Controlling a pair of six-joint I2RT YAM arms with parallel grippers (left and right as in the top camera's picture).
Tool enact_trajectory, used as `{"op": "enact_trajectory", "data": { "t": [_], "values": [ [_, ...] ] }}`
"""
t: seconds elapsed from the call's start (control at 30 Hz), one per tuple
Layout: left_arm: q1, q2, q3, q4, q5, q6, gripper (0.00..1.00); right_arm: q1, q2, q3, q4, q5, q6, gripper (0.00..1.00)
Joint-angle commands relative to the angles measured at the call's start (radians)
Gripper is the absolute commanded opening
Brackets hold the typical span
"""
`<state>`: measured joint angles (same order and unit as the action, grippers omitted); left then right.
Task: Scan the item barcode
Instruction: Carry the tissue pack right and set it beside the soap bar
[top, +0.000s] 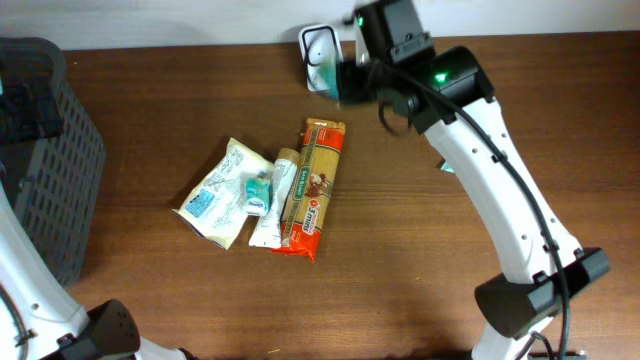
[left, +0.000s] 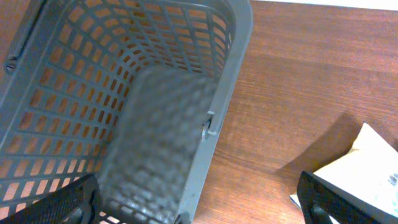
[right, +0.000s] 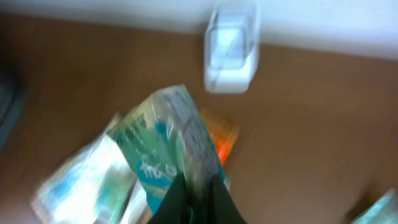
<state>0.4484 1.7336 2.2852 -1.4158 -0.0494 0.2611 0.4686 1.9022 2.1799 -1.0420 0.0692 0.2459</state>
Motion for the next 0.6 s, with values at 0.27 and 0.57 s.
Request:
{"op": "enact_trajectory", "data": {
  "t": [0.27, 0.57],
  "values": [
    [0.006, 0.001, 0.002, 0.0, 0.004, -0.013, 0.99, 0.021, 0.536, 0.024, 0.927, 0.455, -0.557, 0.04],
    [0.006, 0.001, 0.002, 0.0, 0.004, -0.013, 0.99, 0.021, 0.642, 0.023, 1.023, 0.466, -0.556, 0.04]
  ]
}}
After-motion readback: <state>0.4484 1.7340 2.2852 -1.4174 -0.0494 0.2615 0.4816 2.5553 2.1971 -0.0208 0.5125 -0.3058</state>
